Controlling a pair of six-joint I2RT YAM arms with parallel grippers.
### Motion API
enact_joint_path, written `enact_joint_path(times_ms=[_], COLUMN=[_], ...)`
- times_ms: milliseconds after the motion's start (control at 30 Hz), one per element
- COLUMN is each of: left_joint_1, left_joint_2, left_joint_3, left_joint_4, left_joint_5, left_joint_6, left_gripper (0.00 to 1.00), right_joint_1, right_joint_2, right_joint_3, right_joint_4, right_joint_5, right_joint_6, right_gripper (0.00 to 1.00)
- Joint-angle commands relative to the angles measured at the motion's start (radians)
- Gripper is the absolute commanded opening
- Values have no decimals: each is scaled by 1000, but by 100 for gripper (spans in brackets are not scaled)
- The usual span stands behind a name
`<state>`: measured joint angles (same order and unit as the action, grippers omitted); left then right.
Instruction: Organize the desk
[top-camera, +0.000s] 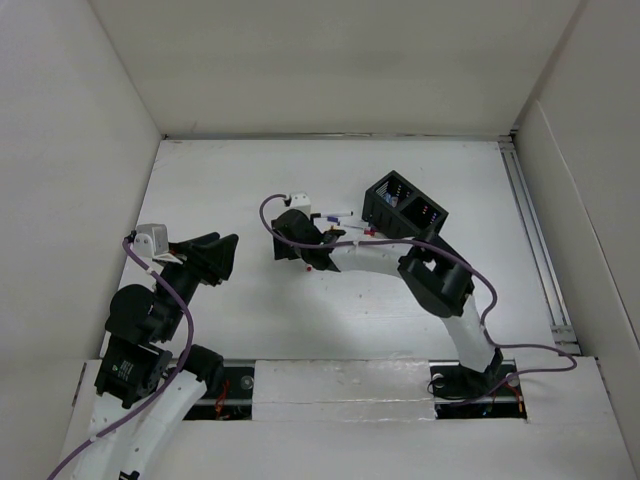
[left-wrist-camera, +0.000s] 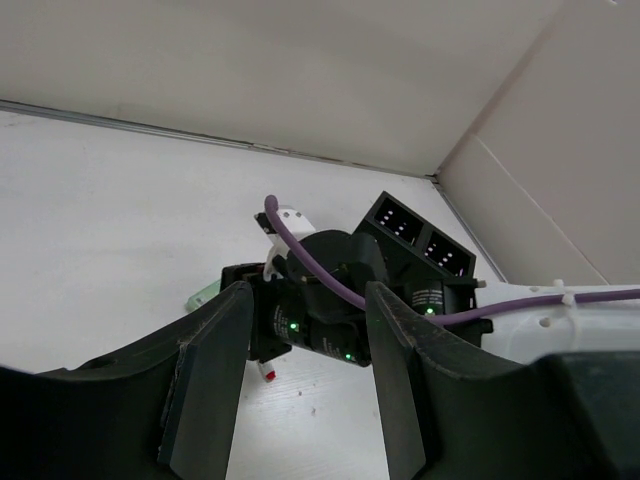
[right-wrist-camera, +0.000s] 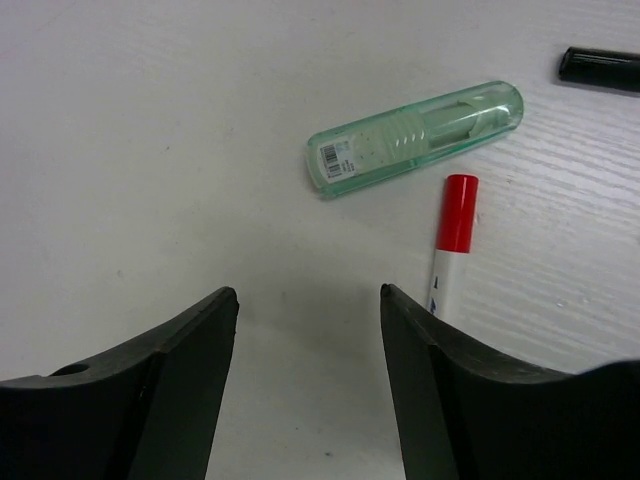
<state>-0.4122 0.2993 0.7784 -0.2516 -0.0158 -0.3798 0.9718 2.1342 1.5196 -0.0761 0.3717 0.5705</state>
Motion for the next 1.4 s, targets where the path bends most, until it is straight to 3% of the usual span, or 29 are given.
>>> enact_joint_path(times_ms=[0,267,367,500,967,1067,1367], left_joint_1=[1,1,1,1,1,1,1], left_joint_2=[4,-2,-3,-5,-15,-22,-32], left_joint_3=[-1,-1,-1,-1,-1,-1,-2], left_joint_4=[40,41,41,40,43,44,48], left_joint_5=[4,4,4,5,8,10,10], left_joint_6=[-5,-5,-7,-5,-5,-5,-5], left_gripper=[45,45,45,45,45,45,45], right_joint_1=[1,-22,-22,-22,-53,-64,-110], right_joint_2=[53,150,168,178,336,349,309], right_joint_3=[92,191,211,244,573,606,588], right_joint_4=[25,-8,-17,-59,-415,-439,-407], right_joint_5=[-1,68,104,153,228,233,182], right_joint_6=[51,100,115,127,98,100,91], right_gripper=[65,68,55,50,51,53,80])
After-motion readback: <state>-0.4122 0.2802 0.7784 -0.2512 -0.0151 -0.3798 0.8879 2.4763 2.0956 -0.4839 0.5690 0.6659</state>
